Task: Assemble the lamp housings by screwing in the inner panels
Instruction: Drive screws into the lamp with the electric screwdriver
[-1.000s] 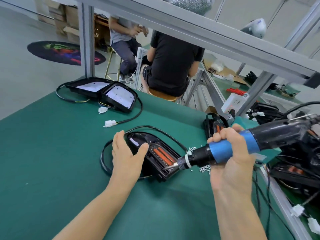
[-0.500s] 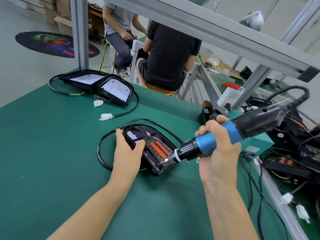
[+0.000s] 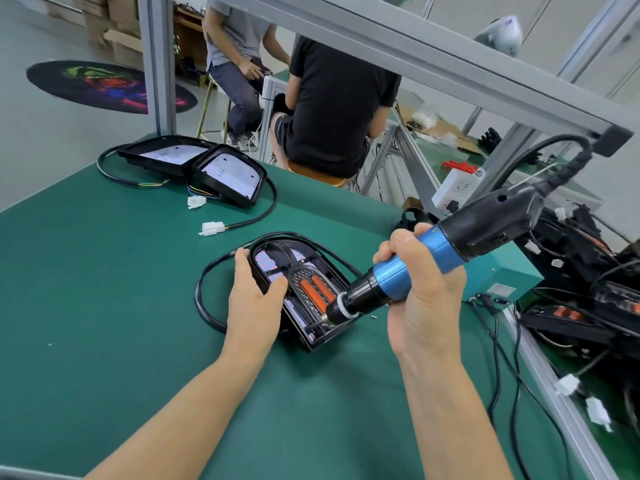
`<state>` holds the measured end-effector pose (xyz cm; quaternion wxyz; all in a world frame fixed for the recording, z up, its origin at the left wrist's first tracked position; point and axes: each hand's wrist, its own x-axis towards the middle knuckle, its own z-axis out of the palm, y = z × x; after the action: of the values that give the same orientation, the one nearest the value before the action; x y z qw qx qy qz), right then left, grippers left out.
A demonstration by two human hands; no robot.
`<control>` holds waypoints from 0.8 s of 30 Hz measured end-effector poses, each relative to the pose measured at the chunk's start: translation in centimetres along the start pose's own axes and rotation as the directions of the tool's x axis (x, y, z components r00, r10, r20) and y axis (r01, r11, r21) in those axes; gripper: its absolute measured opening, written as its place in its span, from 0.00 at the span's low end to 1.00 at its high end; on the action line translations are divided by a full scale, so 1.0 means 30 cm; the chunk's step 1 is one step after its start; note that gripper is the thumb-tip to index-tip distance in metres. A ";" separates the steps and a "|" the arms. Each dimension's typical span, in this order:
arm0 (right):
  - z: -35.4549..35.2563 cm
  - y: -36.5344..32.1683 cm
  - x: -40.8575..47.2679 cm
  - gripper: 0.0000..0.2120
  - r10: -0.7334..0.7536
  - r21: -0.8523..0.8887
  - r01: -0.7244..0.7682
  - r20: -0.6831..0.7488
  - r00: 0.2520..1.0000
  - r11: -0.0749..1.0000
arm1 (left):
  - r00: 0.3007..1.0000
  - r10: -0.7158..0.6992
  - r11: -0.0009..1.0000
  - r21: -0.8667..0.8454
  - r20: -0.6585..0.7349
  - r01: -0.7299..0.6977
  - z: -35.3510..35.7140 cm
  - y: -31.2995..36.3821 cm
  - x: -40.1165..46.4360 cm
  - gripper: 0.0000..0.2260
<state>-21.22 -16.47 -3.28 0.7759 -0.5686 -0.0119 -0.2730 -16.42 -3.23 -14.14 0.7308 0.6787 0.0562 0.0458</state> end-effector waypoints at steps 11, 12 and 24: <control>-0.015 -0.005 -0.010 0.11 0.005 0.058 -0.003 -0.037 0.999 0.998 | 0.998 0.062 0.998 0.011 -0.023 -0.062 0.002 0.000 -0.003 0.20; -0.020 -0.010 -0.009 0.10 0.004 0.087 0.000 -0.047 0.999 0.996 | 0.998 0.060 0.998 0.011 -0.021 -0.060 0.002 -0.001 -0.001 0.20; -0.242 -0.187 0.067 0.08 -0.120 -0.073 0.102 -0.314 0.942 0.992 | 1.000 0.030 0.999 0.019 -0.007 -0.030 -0.001 -0.025 0.016 0.24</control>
<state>-24.09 -24.90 -0.29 0.7349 -0.5368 0.0887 -0.4048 -15.94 -3.20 -14.90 0.7233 0.6863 0.0491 0.0585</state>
